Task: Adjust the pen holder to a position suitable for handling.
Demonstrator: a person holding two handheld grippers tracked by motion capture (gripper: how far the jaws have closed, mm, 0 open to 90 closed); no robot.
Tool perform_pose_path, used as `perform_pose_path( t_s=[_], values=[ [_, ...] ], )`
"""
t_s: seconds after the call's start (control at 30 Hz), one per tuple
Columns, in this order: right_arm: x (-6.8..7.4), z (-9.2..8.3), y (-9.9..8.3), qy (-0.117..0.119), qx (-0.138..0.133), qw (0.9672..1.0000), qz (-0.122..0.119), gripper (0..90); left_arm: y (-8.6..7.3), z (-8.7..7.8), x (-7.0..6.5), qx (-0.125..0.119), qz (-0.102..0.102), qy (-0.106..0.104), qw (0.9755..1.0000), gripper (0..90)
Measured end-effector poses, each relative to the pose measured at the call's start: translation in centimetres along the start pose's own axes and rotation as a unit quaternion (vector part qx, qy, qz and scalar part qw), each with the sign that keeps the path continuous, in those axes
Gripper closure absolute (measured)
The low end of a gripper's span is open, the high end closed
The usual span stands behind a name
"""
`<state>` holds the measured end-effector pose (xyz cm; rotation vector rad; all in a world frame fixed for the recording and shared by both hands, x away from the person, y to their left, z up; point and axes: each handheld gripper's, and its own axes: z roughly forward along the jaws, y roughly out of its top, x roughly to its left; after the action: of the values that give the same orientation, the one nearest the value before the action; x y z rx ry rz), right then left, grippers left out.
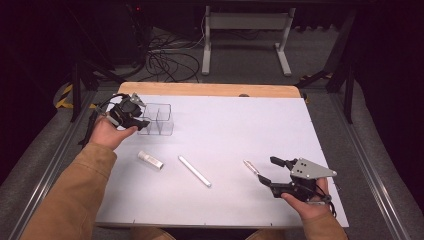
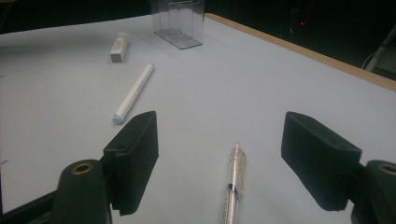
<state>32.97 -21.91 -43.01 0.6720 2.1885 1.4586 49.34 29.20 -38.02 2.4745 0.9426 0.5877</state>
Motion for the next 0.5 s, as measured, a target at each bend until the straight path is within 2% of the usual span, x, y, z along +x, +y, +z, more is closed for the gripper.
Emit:
perform_pose_path(
  t_s=[0.1,0.13,0.23,0.5],
  values=[
    [0.0,0.0,0.0,0.001,0.000,1.0000,0.000,28.1,0.0,0.2,0.2,0.003,-0.002,-0.003,1.0000,51.1],
    [0.0,0.0,0.0,0.002,0.000,1.0000,0.000,28.1,0.2,0.5,0.3,0.012,-0.003,-0.007,0.9999,50.5],
    [0.0,0.0,-0.1,0.002,0.001,1.0000,0.000,28.0,0.4,0.8,0.3,0.022,-0.004,-0.012,0.9997,49.0],
    [0.0,0.2,-0.2,0.005,0.004,1.0000,0.000,27.7,0.9,1.5,0.3,0.045,0.004,-0.020,0.9988,47.6]
  ],
)
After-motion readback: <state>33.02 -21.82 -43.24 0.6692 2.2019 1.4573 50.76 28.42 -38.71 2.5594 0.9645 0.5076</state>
